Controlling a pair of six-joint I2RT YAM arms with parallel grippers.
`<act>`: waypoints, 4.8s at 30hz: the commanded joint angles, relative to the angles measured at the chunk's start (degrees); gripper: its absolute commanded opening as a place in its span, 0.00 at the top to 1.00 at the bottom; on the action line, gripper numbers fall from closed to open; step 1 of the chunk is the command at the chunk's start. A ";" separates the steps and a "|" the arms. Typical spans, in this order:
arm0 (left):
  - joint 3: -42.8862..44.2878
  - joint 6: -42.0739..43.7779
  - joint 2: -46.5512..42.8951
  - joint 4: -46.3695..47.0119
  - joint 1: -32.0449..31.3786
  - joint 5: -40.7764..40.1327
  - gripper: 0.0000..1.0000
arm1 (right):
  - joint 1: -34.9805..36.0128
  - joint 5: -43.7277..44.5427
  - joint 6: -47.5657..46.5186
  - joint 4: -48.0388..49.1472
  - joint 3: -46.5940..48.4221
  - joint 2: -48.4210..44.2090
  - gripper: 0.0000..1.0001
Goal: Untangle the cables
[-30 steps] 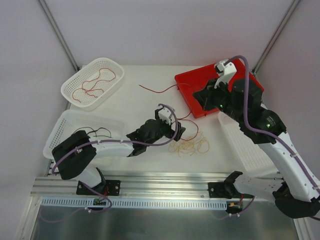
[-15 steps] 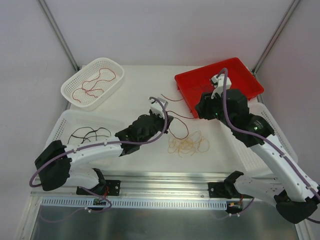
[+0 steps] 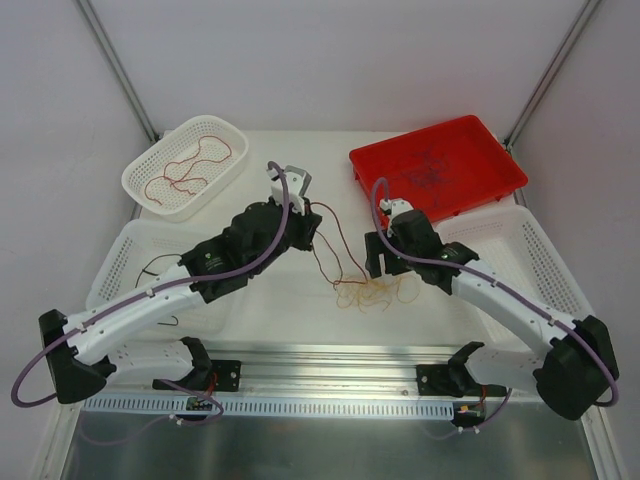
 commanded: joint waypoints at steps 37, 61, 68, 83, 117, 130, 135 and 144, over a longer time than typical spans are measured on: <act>71.55 19.66 31.55 -14.24 40.33 10.81 0.96 | -0.52 0.39 3.78 -2.83 -9.76 -14.80 0.00; 59.19 12.71 51.25 -6.41 64.77 10.56 0.94 | -0.51 -1.63 -3.08 -5.82 -4.66 -7.24 0.03; 52.50 12.98 59.24 -7.90 66.35 8.62 0.92 | -0.43 -1.81 -3.08 -6.34 -5.01 -6.54 0.03; 51.88 2.26 63.48 -18.72 73.74 16.44 0.65 | -0.51 -2.16 -2.20 -6.43 -4.57 -5.66 0.03; 8.83 -2.23 5.22 -18.81 50.11 27.78 0.06 | 2.98 -6.82 5.00 5.51 -9.94 8.55 0.05; -14.20 -10.31 -14.05 -18.37 35.78 31.21 0.06 | 13.55 0.02 4.74 2.19 4.66 15.18 0.05; -13.78 -13.29 -11.15 -16.96 27.97 28.40 0.06 | 8.39 6.01 5.70 -1.68 1.86 7.90 0.06; -7.97 -15.85 4.30 -13.89 12.14 15.14 0.06 | -4.38 1.36 10.62 2.34 -3.86 6.81 0.25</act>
